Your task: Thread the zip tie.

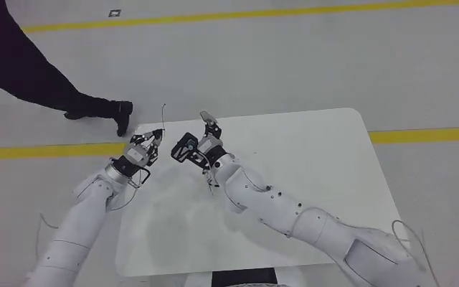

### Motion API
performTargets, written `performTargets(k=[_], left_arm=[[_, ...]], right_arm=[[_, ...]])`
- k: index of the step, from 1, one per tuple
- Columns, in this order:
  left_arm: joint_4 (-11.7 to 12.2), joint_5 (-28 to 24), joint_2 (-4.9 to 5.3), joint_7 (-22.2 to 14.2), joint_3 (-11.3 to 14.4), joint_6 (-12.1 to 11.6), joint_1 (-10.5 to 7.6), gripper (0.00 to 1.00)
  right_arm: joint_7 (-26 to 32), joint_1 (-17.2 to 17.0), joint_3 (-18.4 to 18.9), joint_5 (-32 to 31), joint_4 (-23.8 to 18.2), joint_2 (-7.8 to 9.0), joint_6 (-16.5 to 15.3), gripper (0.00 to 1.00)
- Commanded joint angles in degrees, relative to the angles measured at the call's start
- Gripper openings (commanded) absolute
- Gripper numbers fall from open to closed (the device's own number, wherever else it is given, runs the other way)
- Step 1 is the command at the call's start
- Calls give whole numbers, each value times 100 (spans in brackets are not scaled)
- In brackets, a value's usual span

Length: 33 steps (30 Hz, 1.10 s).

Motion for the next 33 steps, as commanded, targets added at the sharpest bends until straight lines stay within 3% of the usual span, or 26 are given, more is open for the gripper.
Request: performTargets(k=[1,7,14,22,28,33], left_arm=[[-25,-4,15,-41,-13,0,-29,0],[-35,-4,-3,118,-12,0,-15,0],[115,-4,-249,-34,-80,0,107,0],[209,-4,-503,-280,-239,0,224,0],[197,-4,-516,-291,-261,0,229,0],[197,-4,-516,-291,-261,0,229,0]], right_arm=[[2,16,-15,0,11,-5,0,100],[-21,-13,-2,0,12,-4,-21,100],[-85,49,-5,0,182,-44,-74,100],[1,250,-96,0,424,-210,-72,100],[1,250,-96,0,424,-210,-72,100],[-280,180,-40,0,396,-181,-288,100]])
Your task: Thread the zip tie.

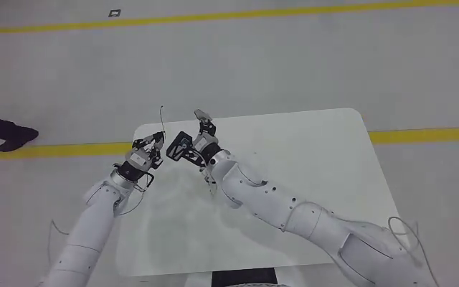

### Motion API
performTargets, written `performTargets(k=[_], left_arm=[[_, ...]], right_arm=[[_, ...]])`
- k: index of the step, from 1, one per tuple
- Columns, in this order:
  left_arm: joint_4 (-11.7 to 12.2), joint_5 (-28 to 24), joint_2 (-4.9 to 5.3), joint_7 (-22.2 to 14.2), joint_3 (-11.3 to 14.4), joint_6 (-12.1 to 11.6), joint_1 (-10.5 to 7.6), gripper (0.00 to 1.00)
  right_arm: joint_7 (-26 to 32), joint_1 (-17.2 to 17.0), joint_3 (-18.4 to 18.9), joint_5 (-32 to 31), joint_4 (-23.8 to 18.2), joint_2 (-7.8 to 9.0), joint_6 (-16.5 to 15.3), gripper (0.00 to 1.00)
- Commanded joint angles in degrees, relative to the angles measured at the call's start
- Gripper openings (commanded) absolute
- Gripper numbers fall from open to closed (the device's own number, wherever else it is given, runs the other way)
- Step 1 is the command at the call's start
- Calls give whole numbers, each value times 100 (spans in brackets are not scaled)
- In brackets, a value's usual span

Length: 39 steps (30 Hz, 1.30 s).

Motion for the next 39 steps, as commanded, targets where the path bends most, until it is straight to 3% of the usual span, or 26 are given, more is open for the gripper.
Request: performTargets(k=[1,15,17,18,19,20,26,39], left_arm=[[0,0,0,0,0,0,0,0],[0,0,0,0,0,0,0,0],[0,0,0,0,0,0,0,0],[0,0,0,0,0,0,0,0],[0,0,0,0,0,0,0,0],[0,0,0,0,0,0,0,0],[0,0,0,0,0,0,0,0],[0,0,0,0,0,0,0,0]], right_arm=[[-85,-1,-13,0,-27,14,-73,100],[-318,-115,2,0,-191,-19,-243,98],[-350,-148,46,0,-186,-30,-275,82],[-353,-155,56,0,-173,-35,-284,65],[-341,-160,66,0,-150,-44,-288,55],[-333,-161,69,0,-139,-53,-292,50],[-296,-182,90,0,-59,-116,-325,44],[-377,-194,101,0,75,-236,-432,43]])
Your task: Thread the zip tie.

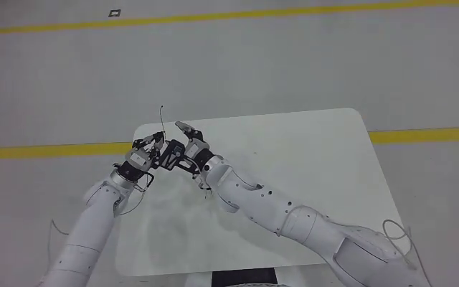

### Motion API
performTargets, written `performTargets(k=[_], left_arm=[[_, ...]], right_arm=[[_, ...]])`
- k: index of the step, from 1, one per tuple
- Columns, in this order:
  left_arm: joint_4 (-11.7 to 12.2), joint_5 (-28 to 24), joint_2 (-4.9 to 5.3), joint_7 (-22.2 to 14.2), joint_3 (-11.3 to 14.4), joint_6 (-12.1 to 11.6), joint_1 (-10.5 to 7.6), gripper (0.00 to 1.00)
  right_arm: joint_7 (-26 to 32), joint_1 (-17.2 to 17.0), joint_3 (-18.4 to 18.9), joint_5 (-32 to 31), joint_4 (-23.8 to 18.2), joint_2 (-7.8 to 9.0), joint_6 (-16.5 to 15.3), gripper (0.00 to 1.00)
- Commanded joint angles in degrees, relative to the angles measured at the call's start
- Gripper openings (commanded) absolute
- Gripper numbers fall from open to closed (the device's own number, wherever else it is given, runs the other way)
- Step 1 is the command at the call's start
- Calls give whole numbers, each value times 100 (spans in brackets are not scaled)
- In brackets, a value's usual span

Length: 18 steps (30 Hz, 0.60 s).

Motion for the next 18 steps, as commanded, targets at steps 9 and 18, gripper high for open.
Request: performTargets(k=[9,18], left_arm=[[0,0,0,0,0,0,0,0],[0,0,0,0,0,0,0,0]], right_arm=[[-61,31,-41,0,44,-56,-10,42],[-35,46,-90,0,38,-65,64,40]])
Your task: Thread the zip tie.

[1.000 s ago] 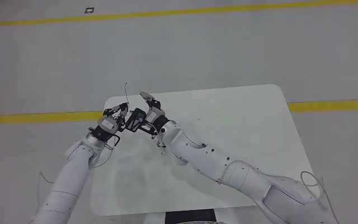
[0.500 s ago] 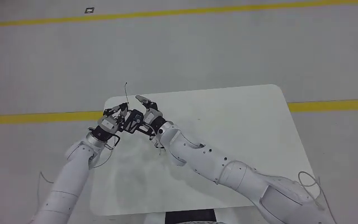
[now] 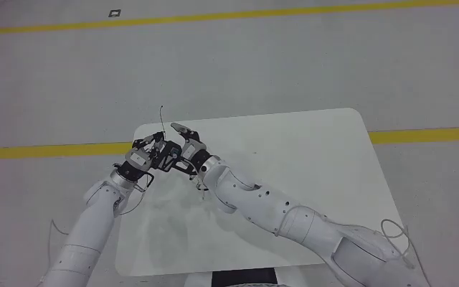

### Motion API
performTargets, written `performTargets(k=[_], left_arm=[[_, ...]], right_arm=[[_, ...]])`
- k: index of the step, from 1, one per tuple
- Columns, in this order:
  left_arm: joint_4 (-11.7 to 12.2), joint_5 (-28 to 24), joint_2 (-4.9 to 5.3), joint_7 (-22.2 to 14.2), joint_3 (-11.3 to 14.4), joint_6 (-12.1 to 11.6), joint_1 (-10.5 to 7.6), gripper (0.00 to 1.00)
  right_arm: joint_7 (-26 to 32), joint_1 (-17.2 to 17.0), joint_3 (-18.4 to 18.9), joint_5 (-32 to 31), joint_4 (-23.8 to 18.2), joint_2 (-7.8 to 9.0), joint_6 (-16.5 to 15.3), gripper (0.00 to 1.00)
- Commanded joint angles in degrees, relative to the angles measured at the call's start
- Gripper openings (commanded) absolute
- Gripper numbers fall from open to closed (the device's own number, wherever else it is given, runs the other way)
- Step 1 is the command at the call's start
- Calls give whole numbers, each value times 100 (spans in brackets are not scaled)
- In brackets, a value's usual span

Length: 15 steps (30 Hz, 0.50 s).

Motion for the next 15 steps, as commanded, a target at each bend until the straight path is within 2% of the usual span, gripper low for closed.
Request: performTargets(k=[1,15], left_arm=[[0,0,0,0,0,0,0,0],[0,0,0,0,0,0,0,0]], right_arm=[[9,-7,-10,0,-5,6,28,40],[38,-60,-29,0,-135,68,139,34]])
